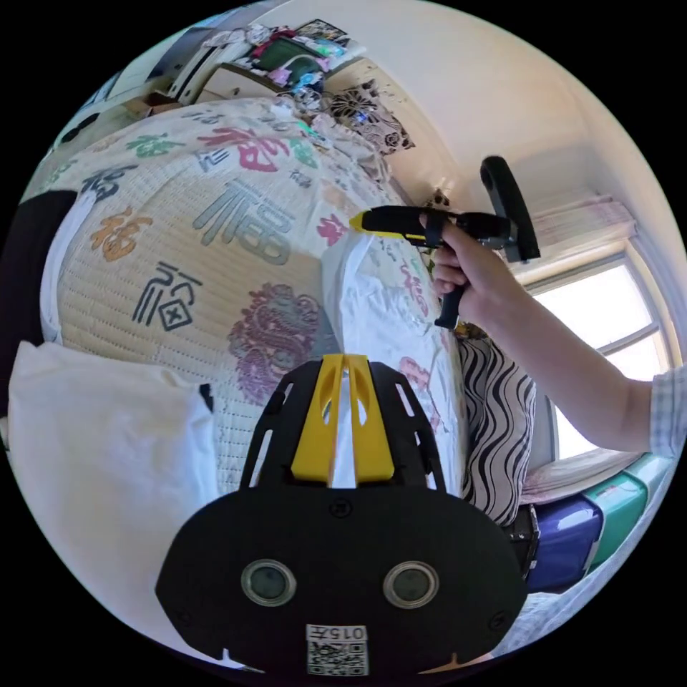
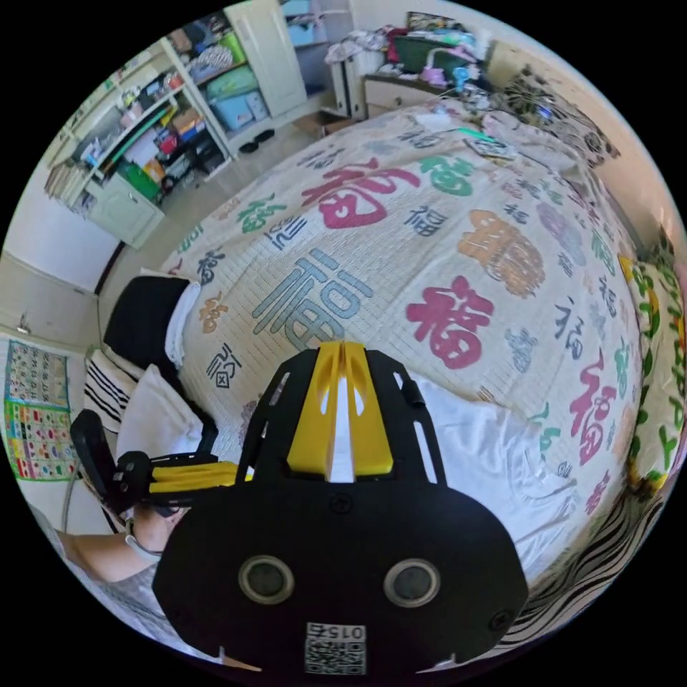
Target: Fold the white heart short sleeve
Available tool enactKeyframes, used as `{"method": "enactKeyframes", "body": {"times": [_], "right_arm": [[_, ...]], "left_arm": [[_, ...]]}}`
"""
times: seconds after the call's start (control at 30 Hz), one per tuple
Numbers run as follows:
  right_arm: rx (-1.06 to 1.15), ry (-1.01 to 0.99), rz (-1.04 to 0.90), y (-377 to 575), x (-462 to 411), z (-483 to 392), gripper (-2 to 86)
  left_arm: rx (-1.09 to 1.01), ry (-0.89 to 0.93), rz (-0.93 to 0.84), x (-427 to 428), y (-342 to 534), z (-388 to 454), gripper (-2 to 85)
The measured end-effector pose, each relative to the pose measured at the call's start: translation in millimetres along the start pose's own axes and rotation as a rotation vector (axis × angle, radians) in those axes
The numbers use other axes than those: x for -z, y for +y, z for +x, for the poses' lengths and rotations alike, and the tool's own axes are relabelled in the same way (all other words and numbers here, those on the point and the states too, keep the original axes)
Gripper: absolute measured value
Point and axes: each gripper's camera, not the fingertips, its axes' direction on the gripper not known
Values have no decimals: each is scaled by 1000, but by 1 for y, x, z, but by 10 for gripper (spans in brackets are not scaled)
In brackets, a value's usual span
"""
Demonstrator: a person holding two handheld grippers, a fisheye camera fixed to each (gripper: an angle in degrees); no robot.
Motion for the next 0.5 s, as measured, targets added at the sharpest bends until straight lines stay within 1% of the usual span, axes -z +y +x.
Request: {"method": "enactKeyframes", "body": {"times": [0.07,0.17,0.37,0.5], "right_arm": [[-83,-45,53,31,27,38,-7],[-172,-96,93,76,45,85,-5],[-317,-139,121,156,38,155,0],[-341,-161,85,187,23,180,10]], "left_arm": [[-71,12,-5,-3,1,30,-6],[-150,14,-45,-22,5,63,-5],[-236,-50,-163,-85,22,105,-3],[-268,-107,-253,-117,29,118,6]]}}
